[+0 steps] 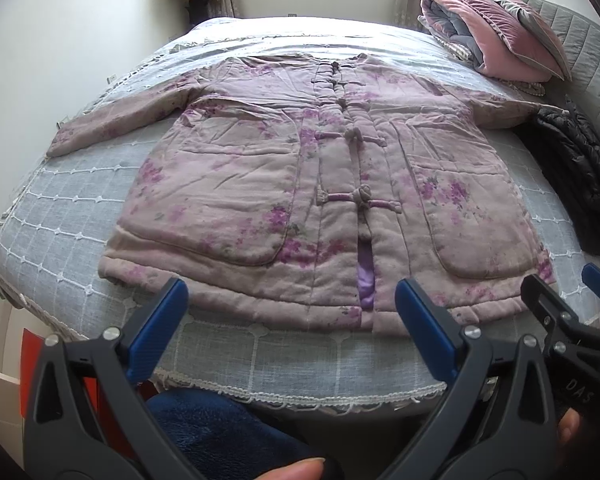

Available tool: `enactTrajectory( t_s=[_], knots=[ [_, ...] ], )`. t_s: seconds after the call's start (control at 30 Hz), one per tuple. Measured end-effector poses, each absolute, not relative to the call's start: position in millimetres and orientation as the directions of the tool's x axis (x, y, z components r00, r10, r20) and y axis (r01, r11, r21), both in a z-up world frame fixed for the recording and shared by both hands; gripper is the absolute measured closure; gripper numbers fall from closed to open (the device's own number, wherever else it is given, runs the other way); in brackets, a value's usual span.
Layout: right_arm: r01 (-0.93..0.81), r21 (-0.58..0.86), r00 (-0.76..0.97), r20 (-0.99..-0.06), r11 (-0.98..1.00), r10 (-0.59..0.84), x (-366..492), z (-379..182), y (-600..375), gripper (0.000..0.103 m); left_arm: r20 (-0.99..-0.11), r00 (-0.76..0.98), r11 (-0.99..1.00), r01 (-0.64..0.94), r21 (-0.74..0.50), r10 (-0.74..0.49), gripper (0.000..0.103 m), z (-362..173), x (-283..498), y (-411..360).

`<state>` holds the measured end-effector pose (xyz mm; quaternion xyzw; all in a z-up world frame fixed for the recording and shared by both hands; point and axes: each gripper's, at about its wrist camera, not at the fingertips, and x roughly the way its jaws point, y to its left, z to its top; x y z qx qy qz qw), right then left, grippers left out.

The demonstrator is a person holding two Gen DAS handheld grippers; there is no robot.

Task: Fold large clothes

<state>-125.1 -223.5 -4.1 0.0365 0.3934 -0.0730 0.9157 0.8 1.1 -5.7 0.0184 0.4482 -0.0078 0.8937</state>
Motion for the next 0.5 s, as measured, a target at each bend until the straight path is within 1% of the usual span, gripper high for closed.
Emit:
enactTrajectory(
  t_s=[0.13,0.3,0.5],
  knots=[
    [0.166,-0.002,0.682,-0.722,0.986,-0.116,-128,-2,-226,0.0,-0.784,0.62,0.999,0.029,0.032,0.008,0.0,-5,-1,7],
    [0.164,0.006,0.682,-0.723,0.986,-0.109,-126,-2,-226,0.0,-0.789,0.615,0.999,0.027,0.026,0.003,0.0,-5,0,9],
    [0.166,-0.039,0.683,-0.716,0.985,-0.144,-125,-2,-219,0.0,-0.784,0.621,0.999,0.026,0.031,0.009,0.0,-5,0,10]
  ],
)
